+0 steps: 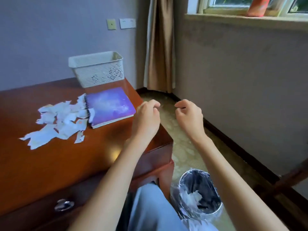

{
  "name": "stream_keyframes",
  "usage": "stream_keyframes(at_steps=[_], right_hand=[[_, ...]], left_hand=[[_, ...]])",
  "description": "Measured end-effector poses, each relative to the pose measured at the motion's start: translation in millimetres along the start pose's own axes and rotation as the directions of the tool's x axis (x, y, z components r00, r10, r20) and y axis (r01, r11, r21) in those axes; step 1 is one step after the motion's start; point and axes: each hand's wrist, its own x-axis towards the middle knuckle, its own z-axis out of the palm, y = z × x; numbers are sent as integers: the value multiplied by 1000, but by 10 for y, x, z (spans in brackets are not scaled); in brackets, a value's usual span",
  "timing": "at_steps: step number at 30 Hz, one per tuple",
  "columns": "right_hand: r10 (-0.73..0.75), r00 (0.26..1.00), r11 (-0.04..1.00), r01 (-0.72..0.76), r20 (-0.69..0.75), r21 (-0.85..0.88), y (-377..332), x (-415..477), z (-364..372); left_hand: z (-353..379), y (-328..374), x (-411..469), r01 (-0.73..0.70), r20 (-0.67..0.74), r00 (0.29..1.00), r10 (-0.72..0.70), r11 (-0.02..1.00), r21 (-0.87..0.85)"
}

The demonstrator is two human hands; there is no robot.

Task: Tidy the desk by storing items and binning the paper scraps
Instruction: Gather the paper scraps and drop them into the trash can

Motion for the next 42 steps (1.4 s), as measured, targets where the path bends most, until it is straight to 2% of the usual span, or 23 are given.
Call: stream_keyframes(at_steps=[4, 9, 11, 14, 16, 21, 25, 28, 30, 32, 35, 39, 42], right_hand=[[-163, 975, 987, 160, 152, 32, -593, -337, 568], [-342, 869, 934, 355, 357, 29, -1113, -561, 1216], [-368, 835, 907, 419, 410, -38, -1248, -550, 1421], [-298, 825, 873, 439, 481, -211, -1356, -466, 1640], [-272, 823, 857, 443, 499, -264, -1396, -420, 1731], [-288, 824, 888, 421, 488, -186, -1438, -416, 1869], [-332, 821, 888, 439, 465, -141, -1450, -463, 1921], [-361, 773, 887, 457, 522, -63, -1490, -507, 1944], [-403, 726, 871, 491, 557, -10, -1505, -544, 1951], [-433, 703, 854, 520, 564, 8, -1530, -586, 1925], [-446, 650, 789, 610, 616, -72, -1523, -599, 1949], [-367, 630, 689, 678, 684, -256, -1513, -595, 2113], [-394, 627, 699, 680, 672, -224, -1552, -609, 2184]], left_hand=[[-607, -665, -230, 166, -89, 983, -161, 985, 48], [-1081, -1248, -412, 323, -180, 936, -303, 942, 91], [-1207, -1395, -432, 350, -204, 924, -324, 930, 108], [-1348, -1587, -418, 359, -207, 921, -329, 924, 129], [-1422, -1713, -391, 369, -214, 918, -335, 918, 146], [-1532, -2012, -338, 395, -244, 907, -344, 896, 203], [-1560, -2140, -322, 382, -246, 909, -336, 908, 173], [-1583, -2175, -315, 340, -238, 926, -291, 920, 194], [-1605, -2207, -305, 313, -161, 946, -280, 918, 244], [-1628, -2254, -295, 324, -39, 944, -328, 894, 310], [-1641, -2302, -265, 341, 59, 915, -400, 842, 419], [-1614, -2320, -191, 295, -37, 946, -323, 805, 515], [-1632, -2343, -162, 314, -115, 947, -299, 796, 518]])
